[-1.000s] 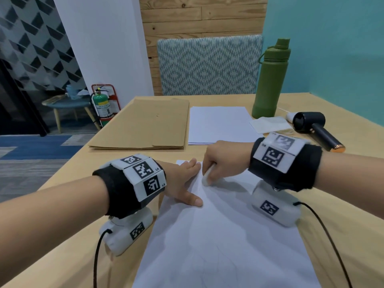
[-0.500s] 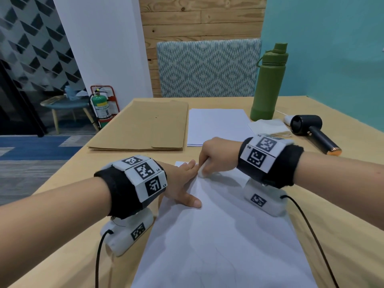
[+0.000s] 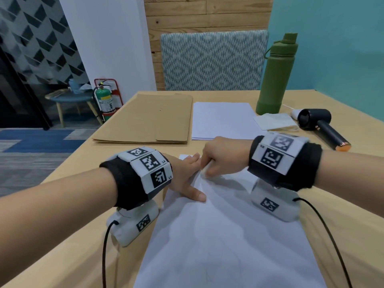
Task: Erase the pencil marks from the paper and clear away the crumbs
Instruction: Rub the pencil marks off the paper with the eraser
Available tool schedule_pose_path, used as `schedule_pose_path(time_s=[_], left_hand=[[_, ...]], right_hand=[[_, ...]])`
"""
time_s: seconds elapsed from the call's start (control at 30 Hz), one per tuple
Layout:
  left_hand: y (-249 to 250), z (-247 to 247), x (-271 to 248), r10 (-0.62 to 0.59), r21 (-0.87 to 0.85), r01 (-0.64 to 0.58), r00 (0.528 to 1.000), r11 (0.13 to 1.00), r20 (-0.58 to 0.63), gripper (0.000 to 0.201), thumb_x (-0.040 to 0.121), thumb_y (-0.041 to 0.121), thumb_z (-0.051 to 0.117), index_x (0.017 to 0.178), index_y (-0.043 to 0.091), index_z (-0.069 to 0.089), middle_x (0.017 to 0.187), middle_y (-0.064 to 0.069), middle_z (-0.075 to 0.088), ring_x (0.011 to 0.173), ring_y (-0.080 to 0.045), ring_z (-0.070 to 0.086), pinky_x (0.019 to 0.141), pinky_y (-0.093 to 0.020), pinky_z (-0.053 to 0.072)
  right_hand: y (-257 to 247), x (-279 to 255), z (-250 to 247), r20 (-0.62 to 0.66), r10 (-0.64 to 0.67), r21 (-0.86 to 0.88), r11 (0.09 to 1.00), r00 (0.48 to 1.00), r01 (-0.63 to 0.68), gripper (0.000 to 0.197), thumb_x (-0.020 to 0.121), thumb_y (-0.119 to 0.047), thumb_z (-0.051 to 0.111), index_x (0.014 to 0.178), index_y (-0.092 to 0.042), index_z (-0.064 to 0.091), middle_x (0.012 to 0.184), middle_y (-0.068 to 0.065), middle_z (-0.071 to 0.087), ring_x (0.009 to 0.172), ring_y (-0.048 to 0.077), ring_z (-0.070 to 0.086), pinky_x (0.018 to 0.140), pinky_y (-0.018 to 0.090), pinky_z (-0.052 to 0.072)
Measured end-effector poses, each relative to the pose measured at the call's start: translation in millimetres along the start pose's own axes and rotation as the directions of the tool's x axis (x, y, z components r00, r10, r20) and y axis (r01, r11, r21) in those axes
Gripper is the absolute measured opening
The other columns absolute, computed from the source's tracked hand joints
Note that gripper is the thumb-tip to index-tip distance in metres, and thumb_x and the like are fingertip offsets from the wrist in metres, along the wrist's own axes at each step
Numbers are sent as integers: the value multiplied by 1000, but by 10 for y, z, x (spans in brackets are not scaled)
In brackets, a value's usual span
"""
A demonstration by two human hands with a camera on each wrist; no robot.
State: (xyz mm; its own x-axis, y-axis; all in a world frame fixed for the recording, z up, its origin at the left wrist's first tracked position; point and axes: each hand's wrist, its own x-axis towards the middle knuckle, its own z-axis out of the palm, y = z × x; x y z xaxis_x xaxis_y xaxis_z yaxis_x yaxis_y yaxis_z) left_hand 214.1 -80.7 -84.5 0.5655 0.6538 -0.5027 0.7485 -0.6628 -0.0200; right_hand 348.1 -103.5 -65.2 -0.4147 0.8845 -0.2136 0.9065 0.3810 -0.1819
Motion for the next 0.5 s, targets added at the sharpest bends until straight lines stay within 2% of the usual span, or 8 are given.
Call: schedule_pose_path(time_s=[0.07,0.13,0.23,0.27,0.33,0.4,0.47,0.5], left_hand=[[-14,7,14,-3,3,3,1000,1000,23,96,84,59,51,151,20,-7,158,5,-5,146,-17,8,117,-43,16],[-32,17,28,-6,1,6,1000,1000,28,98,84,60,51,151,20,-9,159,5,-9,147,-15,2,118,-44,14],[-35,22,27,-4,-1,4,1000,1000,28,107,82,61,53,148,19,-20,159,4,-14,147,-16,-4,118,-46,11],[-25,15,18,-8,2,8,1000,1000,30,108,82,61,53,148,19,-22,159,4,-13,147,-16,-4,119,-46,10],[-2,3,1,-13,3,13,1000,1000,24,104,84,59,53,149,18,-17,158,4,-5,147,-17,4,118,-43,14],[16,-3,-11,12,-14,-12,1000,1000,11,94,86,55,53,150,19,-6,155,3,4,144,-18,14,116,-42,20],[1,2,-3,25,-23,-25,1000,999,7,93,86,55,53,150,19,-4,154,3,5,144,-18,13,116,-42,20],[-4,4,1,15,-13,-15,1000,1000,15,97,85,57,53,150,18,-8,156,4,1,145,-17,9,117,-43,18]], right_hand=[[-54,-110,18,92,-42,24,999,995,40,29,83,-23,61,54,-23,56,48,-5,41,49,7,43,47,14,32],[-60,-132,12,103,-32,29,999,994,29,20,83,-26,63,64,-22,66,52,-5,44,50,4,44,50,14,34],[28,18,2,-51,67,29,997,996,-65,16,82,-22,61,80,-12,73,56,-4,48,59,10,46,59,24,39],[38,56,6,-86,96,29,995,992,-94,16,82,-20,60,80,-9,72,56,-2,48,64,15,47,60,26,40],[-8,55,37,-68,87,21,996,994,-86,16,81,-15,57,73,-9,69,56,-1,46,66,19,46,60,27,40],[-87,-12,76,29,27,32,999,999,-28,24,81,-16,58,57,-18,60,55,-4,44,63,17,45,60,27,40],[-119,-59,62,75,29,33,999,997,-32,37,80,-20,61,46,-26,49,53,-6,43,58,13,42,58,25,38],[-78,-37,46,47,54,14,998,997,-54,38,80,-21,61,45,-25,47,51,-5,41,57,14,42,55,25,36]])
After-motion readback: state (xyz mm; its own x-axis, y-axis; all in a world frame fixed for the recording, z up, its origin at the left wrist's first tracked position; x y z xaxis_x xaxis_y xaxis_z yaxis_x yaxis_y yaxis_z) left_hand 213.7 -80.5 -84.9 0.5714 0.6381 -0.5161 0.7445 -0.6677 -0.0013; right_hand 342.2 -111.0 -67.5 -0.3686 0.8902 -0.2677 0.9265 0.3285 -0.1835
